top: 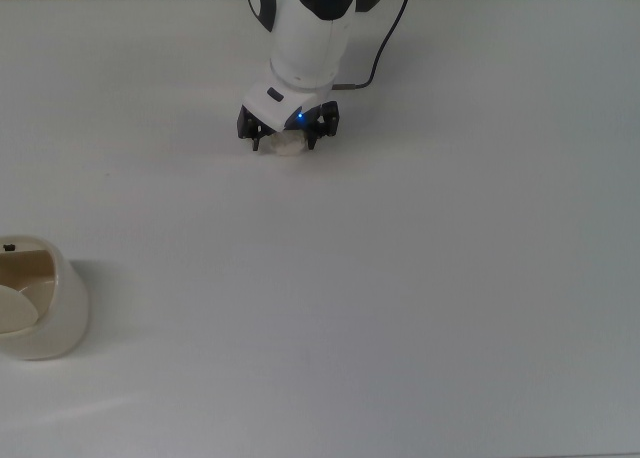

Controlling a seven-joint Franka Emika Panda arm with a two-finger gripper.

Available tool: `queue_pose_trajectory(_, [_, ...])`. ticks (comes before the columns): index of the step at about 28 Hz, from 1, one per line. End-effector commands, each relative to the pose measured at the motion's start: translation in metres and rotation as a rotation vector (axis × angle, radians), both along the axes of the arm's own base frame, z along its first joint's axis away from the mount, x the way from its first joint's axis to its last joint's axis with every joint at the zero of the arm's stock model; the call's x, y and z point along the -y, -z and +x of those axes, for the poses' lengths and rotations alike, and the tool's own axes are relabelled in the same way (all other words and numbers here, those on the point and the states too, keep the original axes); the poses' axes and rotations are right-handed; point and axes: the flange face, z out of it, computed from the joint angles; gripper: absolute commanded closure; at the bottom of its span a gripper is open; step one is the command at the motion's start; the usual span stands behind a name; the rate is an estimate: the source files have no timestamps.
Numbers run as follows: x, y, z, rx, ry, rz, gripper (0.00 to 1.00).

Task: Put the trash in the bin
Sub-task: 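Close the gripper on the paper ball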

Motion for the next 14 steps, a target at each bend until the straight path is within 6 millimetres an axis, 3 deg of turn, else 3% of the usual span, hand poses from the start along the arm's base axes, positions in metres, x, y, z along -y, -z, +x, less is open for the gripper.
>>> queue_pose_trajectory(1, [-0.0051,0.0030,-0.0143,0.021,0.000,-0.015,0.02])
queue_pose_trajectory(7, [-0.0081,0.0028,-0.0152,0.024,-0.005,-0.022,0.06])
queue_pose_trajectory(13, [-0.0101,0.0036,-0.0156,0.023,-0.023,-0.035,0.77])
queue_pose_trajectory(14, [-0.0109,0.0036,-0.0157,0.023,-0.024,-0.035,0.95])
